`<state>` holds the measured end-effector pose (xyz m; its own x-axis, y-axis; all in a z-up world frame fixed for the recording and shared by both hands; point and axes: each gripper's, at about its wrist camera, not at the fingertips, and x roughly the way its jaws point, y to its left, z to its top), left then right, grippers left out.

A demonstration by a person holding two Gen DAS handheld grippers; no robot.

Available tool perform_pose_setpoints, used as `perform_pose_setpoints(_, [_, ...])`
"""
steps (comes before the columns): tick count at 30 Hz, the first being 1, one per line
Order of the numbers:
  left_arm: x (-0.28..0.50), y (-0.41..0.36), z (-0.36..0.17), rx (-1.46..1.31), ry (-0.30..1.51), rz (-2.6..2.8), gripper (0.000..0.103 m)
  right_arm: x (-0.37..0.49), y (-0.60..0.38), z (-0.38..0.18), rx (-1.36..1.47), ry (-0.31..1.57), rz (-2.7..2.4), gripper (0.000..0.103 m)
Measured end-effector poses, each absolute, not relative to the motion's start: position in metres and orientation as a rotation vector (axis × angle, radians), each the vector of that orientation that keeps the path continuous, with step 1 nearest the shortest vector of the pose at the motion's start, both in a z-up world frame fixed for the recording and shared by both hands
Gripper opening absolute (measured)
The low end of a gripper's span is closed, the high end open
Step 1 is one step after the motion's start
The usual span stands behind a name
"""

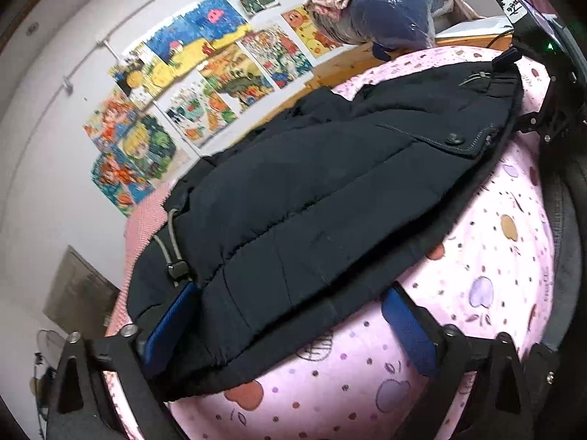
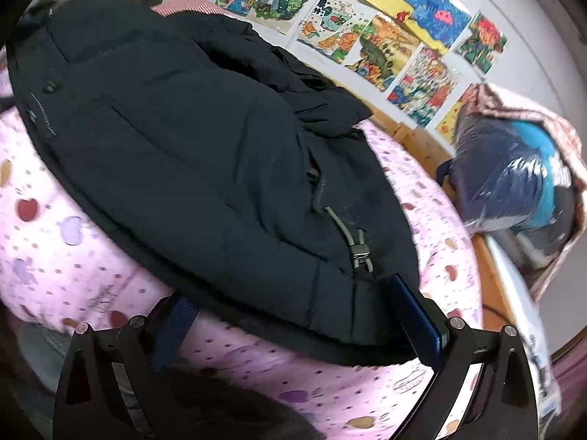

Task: Fold large clothes

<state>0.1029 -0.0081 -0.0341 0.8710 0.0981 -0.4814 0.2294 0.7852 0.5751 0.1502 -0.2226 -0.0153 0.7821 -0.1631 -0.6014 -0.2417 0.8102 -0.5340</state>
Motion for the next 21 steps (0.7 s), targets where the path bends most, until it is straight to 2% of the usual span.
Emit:
perform_pose_setpoints(2, [0.101,-0.009,-0.033,0.696,0.485,-0.039,0.082,0.147,-0.218,-0.013,-0.646,0.651,0.033,0.097])
perform_pose_setpoints(5, [0.1,-0.008,-0.033,0.733,0.454,-0.001,0.077,0.142,-0.215,-0.006,-0.6,0.609,0.032,0.095])
perform_pose_setpoints(6, [0.1,-0.008,-0.034,0.749,0.448,0.009,0.076,0.141,-0.215,-0.005,-0.593,0.599,0.026,0.089])
perform_pose_setpoints(8, [0.103,-0.009,-0.035,0.785,0.431,0.034,0.066,0.142,-0.218,-0.004,-0.578,0.593,0.024,0.078])
perform_pose_setpoints(10, [0.107,-0.01,-0.035,0.817,0.424,0.052,0.06,0.145,-0.221,-0.003,-0.556,0.597,0.034,0.066])
perform_pose_setpoints(11, [0.109,-0.01,-0.033,0.821,0.422,0.065,0.049,0.146,-0.221,-0.002,-0.548,0.594,0.046,0.05])
perform_pose_setpoints(12, [0.113,-0.009,-0.031,0.821,0.426,0.075,0.045,0.15,-0.222,-0.001,-0.546,0.593,0.056,0.041])
perform_pose_setpoints(13, [0.116,-0.007,-0.027,0.811,0.431,0.069,0.041,0.151,-0.221,0.0,-0.552,0.586,0.052,0.037])
perform_pose_setpoints(14, [0.118,-0.004,-0.023,0.799,0.432,0.059,0.033,0.152,-0.219,0.003,-0.558,0.574,0.055,0.029])
perform_pose_setpoints(17, [0.121,0.002,-0.007,0.783,0.399,0.05,0.016,0.156,-0.215,0.015,-0.537,0.542,0.05,0.018])
perform_pose_setpoints(18, [0.121,0.003,0.001,0.78,0.376,0.054,0.015,0.157,-0.215,0.022,-0.516,0.523,0.05,0.013])
perform_pose_setpoints(21, [0.121,0.01,0.029,0.755,0.311,0.059,0.011,0.154,-0.213,0.043,-0.468,0.448,0.027,0.01])
